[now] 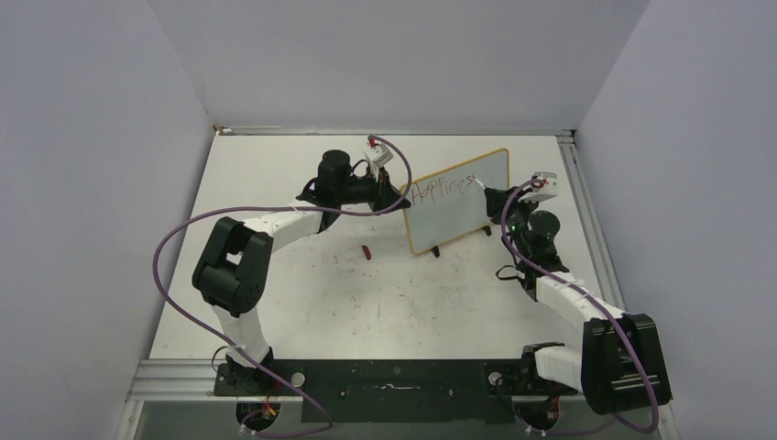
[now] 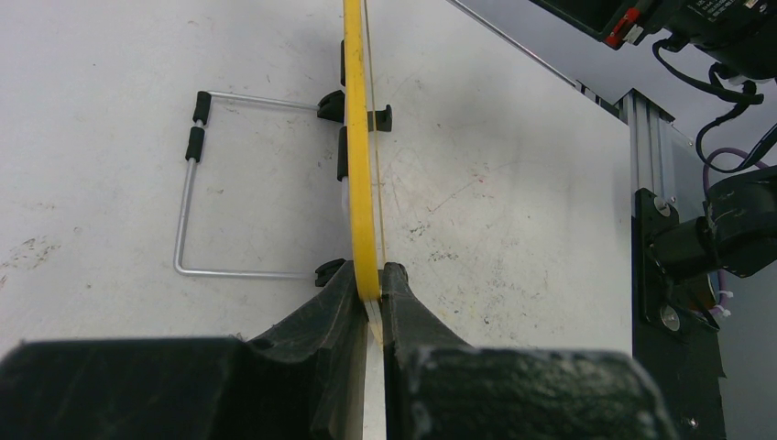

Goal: Write a sentence on the whiteboard

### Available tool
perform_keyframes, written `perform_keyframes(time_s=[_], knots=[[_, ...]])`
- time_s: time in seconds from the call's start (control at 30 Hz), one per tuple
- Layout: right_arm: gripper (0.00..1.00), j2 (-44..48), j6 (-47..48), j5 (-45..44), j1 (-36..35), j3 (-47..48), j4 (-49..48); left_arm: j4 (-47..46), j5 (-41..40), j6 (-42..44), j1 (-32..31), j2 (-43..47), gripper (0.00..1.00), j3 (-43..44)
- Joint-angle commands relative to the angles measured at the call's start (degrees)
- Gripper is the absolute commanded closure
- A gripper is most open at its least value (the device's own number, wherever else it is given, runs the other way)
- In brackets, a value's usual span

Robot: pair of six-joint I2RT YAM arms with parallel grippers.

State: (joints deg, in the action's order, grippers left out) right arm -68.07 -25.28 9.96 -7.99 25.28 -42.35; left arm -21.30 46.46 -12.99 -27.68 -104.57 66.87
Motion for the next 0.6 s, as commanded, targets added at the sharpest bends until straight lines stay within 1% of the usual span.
perform_keyframes(time_s=[0.0,0.17,0.57], knots=[[0.95,1.4,1.4,-2.5,-0.5,-0.4,-0.3,-1.6,2.1,1.1,-0.5,1.6,1.0,-0.6],[0.95,1.3,1.8,-4.1,-0.4,0.0,-0.1,-1.6,2.2,1.0,-0.5,1.7,1.0,-0.6],[0.95,1.8,2.0,-3.5,-1.1,-0.7,1.9,-1.4,2.3,1.0,-0.4,1.8,1.0,-0.5]])
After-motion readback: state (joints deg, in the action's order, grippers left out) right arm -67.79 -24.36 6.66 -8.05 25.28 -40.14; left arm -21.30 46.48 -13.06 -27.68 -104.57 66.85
